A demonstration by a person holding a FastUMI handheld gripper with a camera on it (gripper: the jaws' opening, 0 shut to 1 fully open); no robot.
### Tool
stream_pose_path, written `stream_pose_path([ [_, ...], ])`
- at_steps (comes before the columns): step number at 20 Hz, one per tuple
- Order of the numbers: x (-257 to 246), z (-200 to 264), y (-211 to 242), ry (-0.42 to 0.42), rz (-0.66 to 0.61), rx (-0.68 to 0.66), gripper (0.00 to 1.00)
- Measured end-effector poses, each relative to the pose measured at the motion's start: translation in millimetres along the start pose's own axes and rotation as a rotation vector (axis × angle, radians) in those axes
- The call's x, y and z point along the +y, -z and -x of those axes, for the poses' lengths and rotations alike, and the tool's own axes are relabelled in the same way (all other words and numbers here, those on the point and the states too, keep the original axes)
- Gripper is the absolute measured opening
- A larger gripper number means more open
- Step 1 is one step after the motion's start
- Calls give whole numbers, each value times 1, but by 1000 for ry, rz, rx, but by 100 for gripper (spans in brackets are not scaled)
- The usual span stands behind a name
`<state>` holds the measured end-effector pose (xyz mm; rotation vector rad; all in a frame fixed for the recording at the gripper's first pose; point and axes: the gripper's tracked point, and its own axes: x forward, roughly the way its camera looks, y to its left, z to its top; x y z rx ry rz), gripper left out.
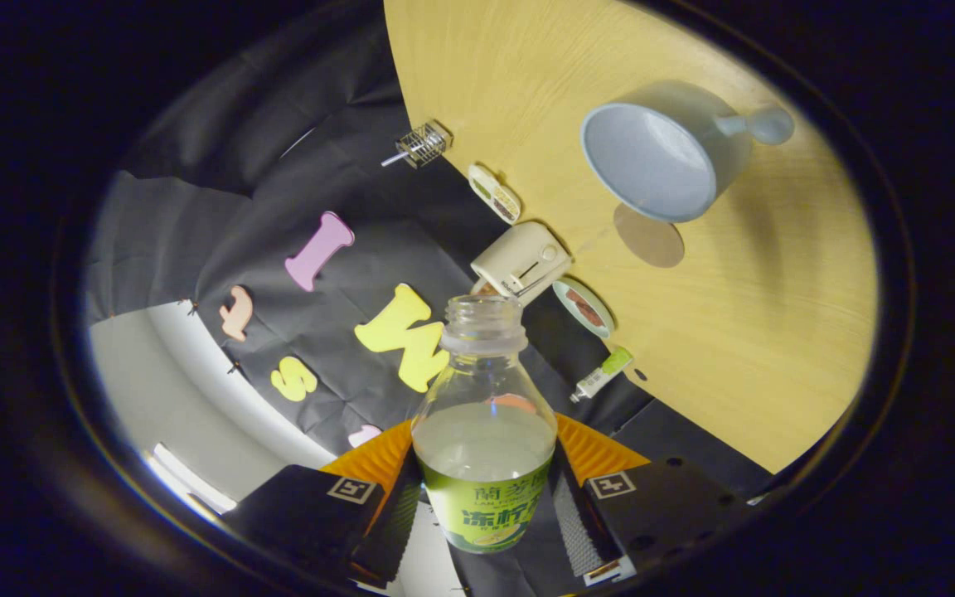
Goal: Take the bottle from table, then pour the juice into the cup, finally place the bottle on the coaster
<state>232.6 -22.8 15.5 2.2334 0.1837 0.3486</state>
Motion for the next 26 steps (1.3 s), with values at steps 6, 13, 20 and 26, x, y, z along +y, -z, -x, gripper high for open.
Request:
stream_pose_path([
  [6,-1,-2,-7,0,-19,-4,77],
  [13,-16,-2,-13,23,-32,-10,77],
  [20,-35,1,-11,42,86,-3,78],
  [26,-41,14,-22,17,305,-48,78],
])
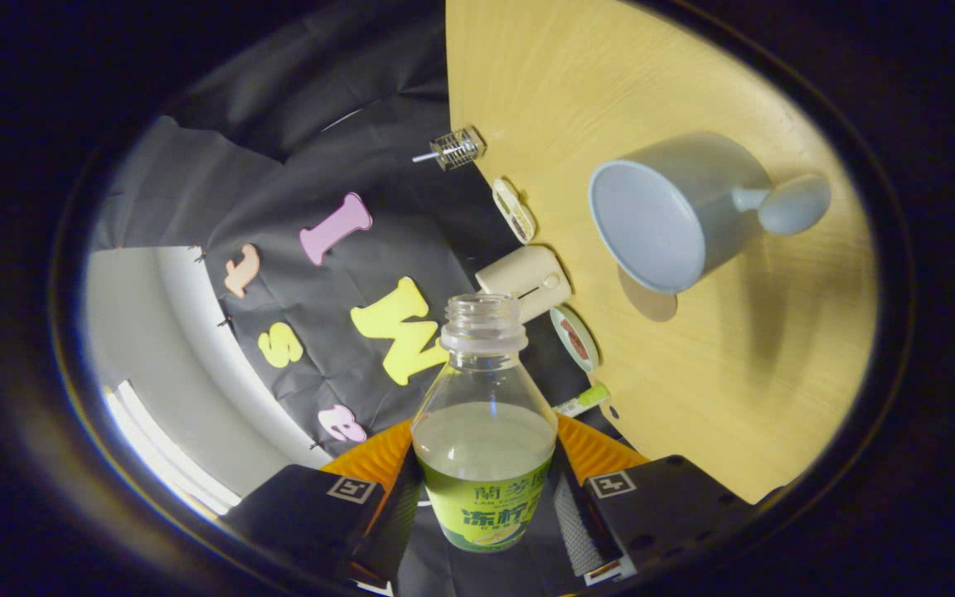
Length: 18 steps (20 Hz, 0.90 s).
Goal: Take the bottle from table, then pour the juice into the cup, finally place the bottle on the coaster
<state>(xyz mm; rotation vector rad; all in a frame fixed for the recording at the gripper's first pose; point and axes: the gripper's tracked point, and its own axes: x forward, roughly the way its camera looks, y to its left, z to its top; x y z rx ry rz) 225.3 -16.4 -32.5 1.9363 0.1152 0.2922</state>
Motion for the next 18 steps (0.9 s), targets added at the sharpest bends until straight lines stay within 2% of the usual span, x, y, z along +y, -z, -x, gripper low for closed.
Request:
stream_pose_path([
  [4,3,12,-13,-46,151,-35,77],
  [9,-8,23,-31,-10,366,-71,77],
  [14,-6,43,-20,-20,522,-99,78],
  [18,9,55,7,-22,766,-94,78],
])
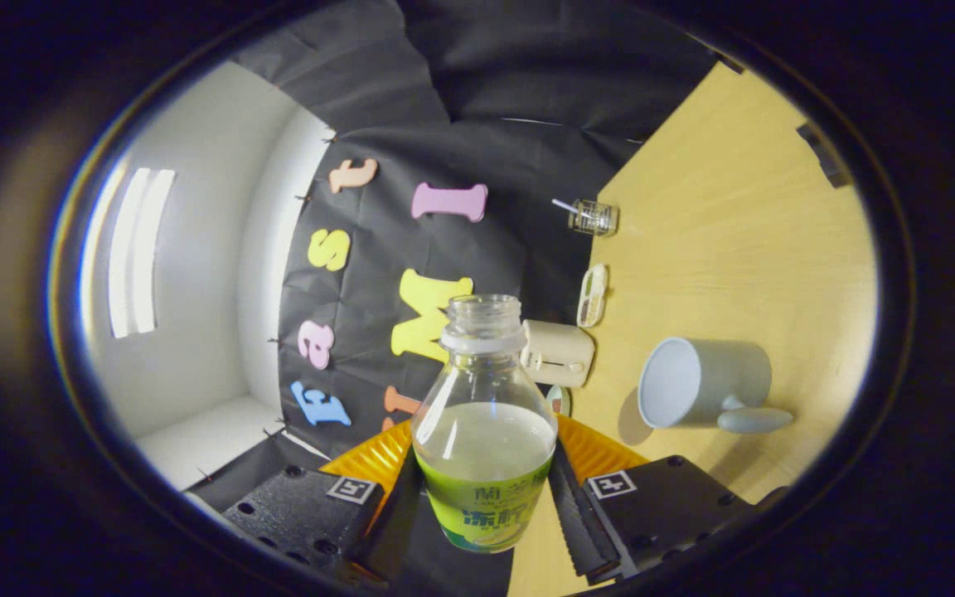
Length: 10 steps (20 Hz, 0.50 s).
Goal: Take the bottle from table, then pour the juice into the cup, finally place the bottle on the coaster
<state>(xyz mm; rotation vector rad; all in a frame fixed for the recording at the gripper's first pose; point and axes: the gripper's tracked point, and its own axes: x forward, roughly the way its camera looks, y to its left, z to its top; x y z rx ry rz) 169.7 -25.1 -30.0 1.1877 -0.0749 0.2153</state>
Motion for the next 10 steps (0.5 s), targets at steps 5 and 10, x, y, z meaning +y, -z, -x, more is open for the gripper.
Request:
stream_pose_path([
  [5,35,11,15,-25,437,18,78],
  [10,44,-1,21,98,734,12,78],
])
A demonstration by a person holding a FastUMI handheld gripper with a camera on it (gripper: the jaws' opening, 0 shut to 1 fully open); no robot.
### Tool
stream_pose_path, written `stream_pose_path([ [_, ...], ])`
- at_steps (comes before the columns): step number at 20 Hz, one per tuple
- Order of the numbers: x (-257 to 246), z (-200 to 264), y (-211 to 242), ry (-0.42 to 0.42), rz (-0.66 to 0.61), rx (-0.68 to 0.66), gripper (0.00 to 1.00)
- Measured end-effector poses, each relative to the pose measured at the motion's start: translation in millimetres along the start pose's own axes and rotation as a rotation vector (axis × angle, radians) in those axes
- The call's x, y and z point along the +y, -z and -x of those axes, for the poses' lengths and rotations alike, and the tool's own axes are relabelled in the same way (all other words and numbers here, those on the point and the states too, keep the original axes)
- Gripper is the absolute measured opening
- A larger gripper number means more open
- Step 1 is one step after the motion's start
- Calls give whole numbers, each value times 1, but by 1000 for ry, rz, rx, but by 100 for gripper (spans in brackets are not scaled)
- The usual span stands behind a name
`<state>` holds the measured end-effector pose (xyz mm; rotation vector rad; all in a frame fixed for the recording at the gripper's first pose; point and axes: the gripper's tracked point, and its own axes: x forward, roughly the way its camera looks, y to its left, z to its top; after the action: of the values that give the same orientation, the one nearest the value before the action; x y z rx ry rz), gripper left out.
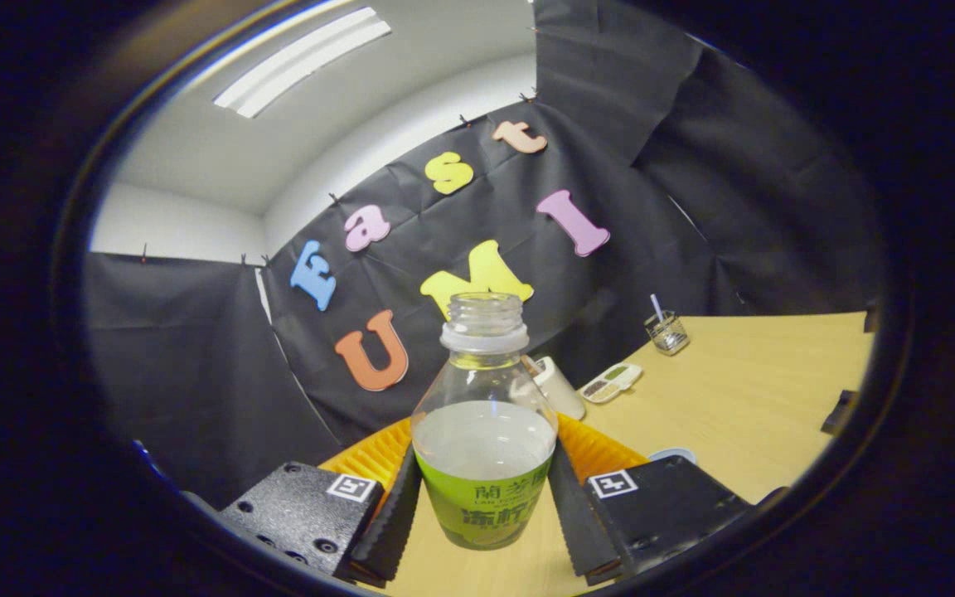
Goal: Take the bottle from table, then pour the juice into the cup, finally place the bottle on the coaster
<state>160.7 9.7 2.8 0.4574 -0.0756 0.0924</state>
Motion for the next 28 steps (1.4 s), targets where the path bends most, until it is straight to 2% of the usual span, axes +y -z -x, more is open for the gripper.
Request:
stream_pose_path([
  [4,-5,-6,-1,77,112,-14,78],
  [7,3,-18,-19,125,292,-97,78],
  [12,-10,-69,9,241,532,2,79],
  [13,-10,-78,14,241,561,16,79],
  [17,-17,-123,43,184,576,60,80],
  [20,-38,-151,63,186,580,110,81],
  [23,-41,-171,68,156,562,92,81],
  [25,-53,-182,76,163,572,117,81],
  [28,-55,-196,89,125,528,142,81],
])
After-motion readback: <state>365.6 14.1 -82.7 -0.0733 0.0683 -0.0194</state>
